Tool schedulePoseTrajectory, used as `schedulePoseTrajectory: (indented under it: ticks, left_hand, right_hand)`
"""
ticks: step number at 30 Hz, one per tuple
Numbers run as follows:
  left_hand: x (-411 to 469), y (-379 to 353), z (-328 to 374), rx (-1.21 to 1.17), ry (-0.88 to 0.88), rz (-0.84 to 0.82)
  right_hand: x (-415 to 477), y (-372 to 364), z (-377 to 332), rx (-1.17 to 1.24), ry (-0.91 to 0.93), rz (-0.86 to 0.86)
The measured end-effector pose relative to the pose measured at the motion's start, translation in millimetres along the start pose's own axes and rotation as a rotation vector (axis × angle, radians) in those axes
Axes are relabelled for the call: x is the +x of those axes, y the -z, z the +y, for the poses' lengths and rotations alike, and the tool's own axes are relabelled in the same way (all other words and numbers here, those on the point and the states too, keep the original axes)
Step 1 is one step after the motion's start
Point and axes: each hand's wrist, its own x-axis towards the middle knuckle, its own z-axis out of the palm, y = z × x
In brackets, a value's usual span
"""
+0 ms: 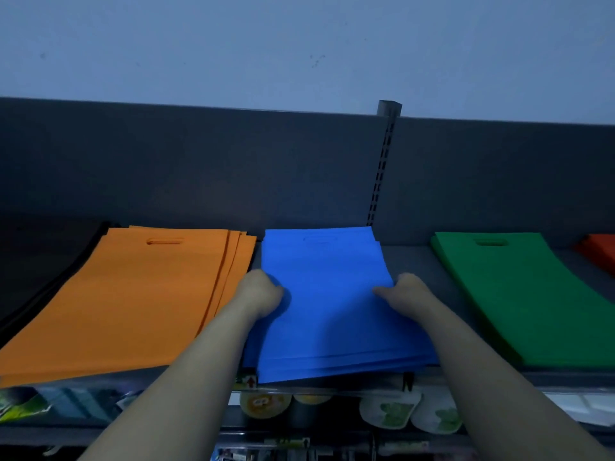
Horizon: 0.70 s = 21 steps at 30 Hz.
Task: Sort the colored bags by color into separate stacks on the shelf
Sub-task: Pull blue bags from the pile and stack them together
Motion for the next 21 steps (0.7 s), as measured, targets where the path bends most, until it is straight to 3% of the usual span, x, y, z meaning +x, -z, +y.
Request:
schedulePoseTrajectory:
  ticks: [6,10,14,21]
  left_hand:
    - [6.9,4.1,10.0,-0.327,0.09,-0.031]
    - [5.4,-1.4,16.7,-0.547,0.08,-0.048]
    - [4.2,8.9,31.9,-0.723,-0.13,0.073]
    - [-17.4,44.5,71.1,-0.674,-0.447,0.316]
  right_hand:
    - [9.6,3.4,4.5,0.113,-0.094,-0.03]
    - [11.7,2.1,9.7,0.333,-0.113,-0.009]
    - [7.8,17.6,2.2,0.531,0.077,0.206]
    - [-13.5,68.3,-35.1,0.607,0.419,0.456]
